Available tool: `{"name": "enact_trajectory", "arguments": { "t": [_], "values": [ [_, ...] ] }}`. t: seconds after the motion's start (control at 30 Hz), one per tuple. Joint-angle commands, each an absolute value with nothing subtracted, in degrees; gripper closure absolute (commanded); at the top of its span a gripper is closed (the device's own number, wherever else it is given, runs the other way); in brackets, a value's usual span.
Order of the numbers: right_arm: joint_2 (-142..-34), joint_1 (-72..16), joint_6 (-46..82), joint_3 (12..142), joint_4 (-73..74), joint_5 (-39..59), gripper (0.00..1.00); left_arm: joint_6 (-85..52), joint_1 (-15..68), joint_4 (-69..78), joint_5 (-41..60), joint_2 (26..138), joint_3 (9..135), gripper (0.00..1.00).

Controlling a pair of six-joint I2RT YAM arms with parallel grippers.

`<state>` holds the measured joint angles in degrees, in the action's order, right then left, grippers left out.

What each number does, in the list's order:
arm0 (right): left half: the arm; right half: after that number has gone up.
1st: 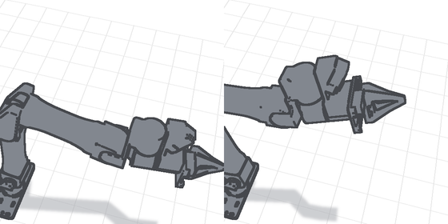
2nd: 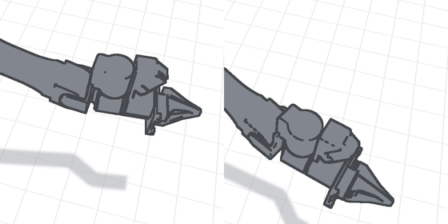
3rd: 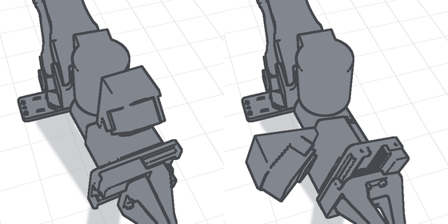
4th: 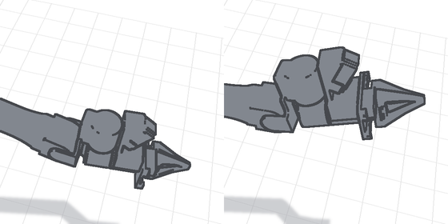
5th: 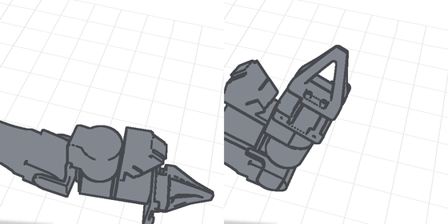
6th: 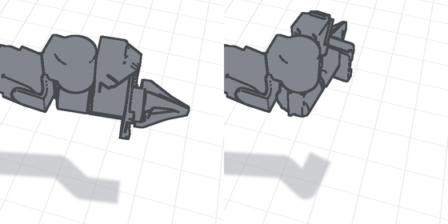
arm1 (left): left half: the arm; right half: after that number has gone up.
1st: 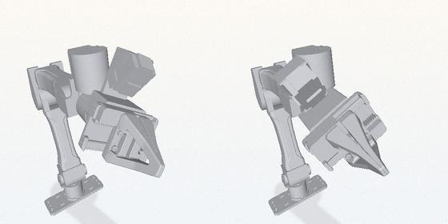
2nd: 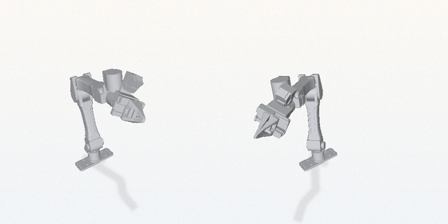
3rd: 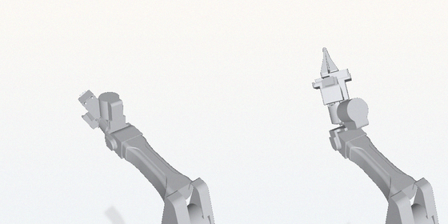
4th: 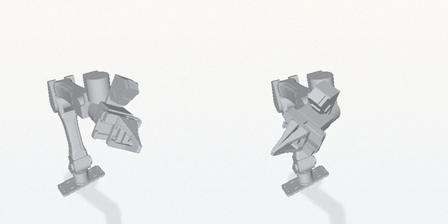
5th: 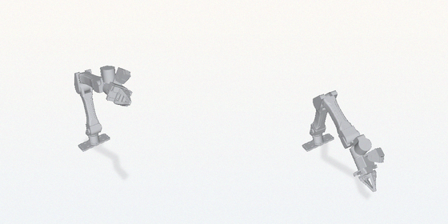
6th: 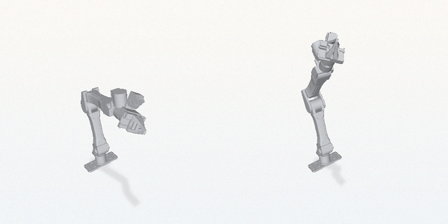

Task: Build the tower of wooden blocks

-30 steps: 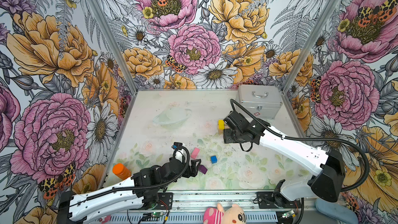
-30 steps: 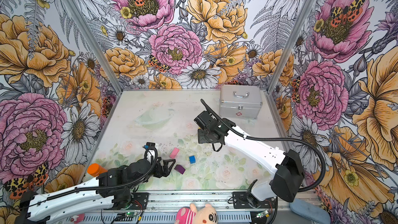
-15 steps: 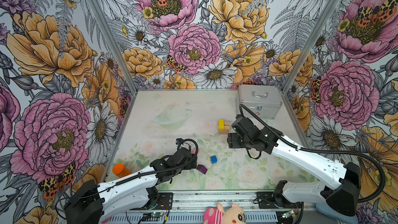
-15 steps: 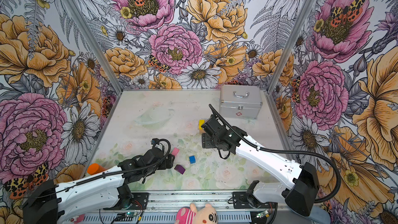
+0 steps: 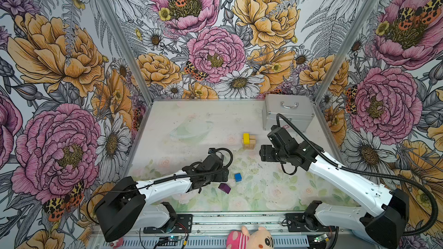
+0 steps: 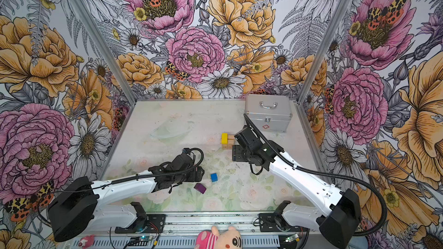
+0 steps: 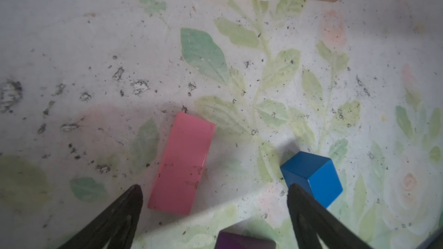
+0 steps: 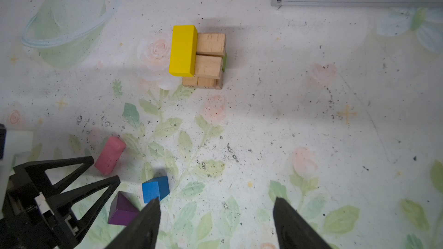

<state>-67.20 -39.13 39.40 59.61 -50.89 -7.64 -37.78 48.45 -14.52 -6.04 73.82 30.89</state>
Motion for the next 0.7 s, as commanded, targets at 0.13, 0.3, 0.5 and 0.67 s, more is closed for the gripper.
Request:
{"name": "enact_trajectory", "arguments": {
  "t": [0.13, 0.3, 0.5, 0.67],
  "values": [
    [-64.23, -37.63, 38.23, 57.39, -49.88, -6.35, 0.24, -37.92, 48.29, -10.62, -1.04, 78.32, 34.05, 0.06],
    [-63.72, -37.38, 38.31, 56.78, -49.83, -6.00, 0.23, -39.64, 49.83, -8.38, 1.27, 79.40, 35.74, 0.07],
    [-64.06, -37.36, 38.01, 56.89, -49.84, -5.43, 0.24, -38.93, 50.25, -13.69, -1.72, 77.87, 38.60, 0.08],
    [-65.57, -38.23, 38.36, 56.95, -49.70, -5.61, 0.25, -41.47, 51.56, -22.34, -8.04, 66.18, 36.32, 0.09]
  ]
}}
